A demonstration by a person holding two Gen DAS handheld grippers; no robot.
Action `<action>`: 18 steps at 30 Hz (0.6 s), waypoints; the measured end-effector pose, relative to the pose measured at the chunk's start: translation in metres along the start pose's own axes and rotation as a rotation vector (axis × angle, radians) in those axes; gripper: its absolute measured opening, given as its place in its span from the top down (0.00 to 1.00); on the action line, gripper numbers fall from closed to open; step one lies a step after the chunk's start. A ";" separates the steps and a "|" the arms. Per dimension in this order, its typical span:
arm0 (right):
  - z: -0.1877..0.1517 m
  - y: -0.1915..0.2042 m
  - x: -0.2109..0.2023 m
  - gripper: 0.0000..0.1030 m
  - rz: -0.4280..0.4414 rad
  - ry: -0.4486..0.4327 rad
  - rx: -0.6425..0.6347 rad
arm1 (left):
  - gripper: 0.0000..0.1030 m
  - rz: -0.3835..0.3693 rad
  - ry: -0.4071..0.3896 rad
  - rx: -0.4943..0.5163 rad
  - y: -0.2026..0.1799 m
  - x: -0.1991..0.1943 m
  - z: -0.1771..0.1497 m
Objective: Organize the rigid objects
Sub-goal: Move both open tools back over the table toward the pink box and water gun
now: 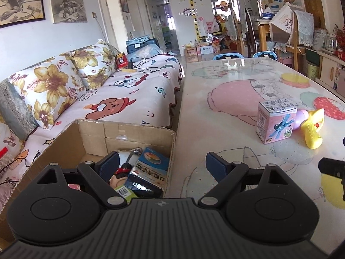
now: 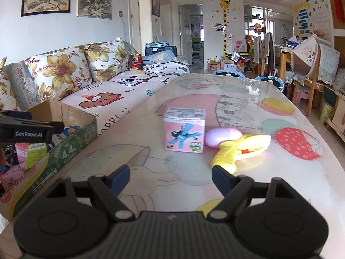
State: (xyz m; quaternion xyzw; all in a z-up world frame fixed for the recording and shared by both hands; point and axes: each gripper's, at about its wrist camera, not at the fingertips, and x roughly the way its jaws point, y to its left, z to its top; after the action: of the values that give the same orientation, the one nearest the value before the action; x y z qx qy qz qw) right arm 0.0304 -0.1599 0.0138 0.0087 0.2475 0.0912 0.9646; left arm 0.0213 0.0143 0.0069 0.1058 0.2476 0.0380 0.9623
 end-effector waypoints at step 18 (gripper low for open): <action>-0.002 -0.092 0.004 0.13 -0.158 -0.003 0.132 | 0.00 -0.056 0.022 0.067 -0.017 0.012 -0.005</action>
State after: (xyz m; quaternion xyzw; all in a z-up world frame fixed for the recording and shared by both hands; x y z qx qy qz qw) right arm 0.0489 -0.2491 0.0042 0.0530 0.2516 -0.0015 0.9664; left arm 0.0301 0.0004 -0.0070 0.1307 0.2623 0.0037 0.9561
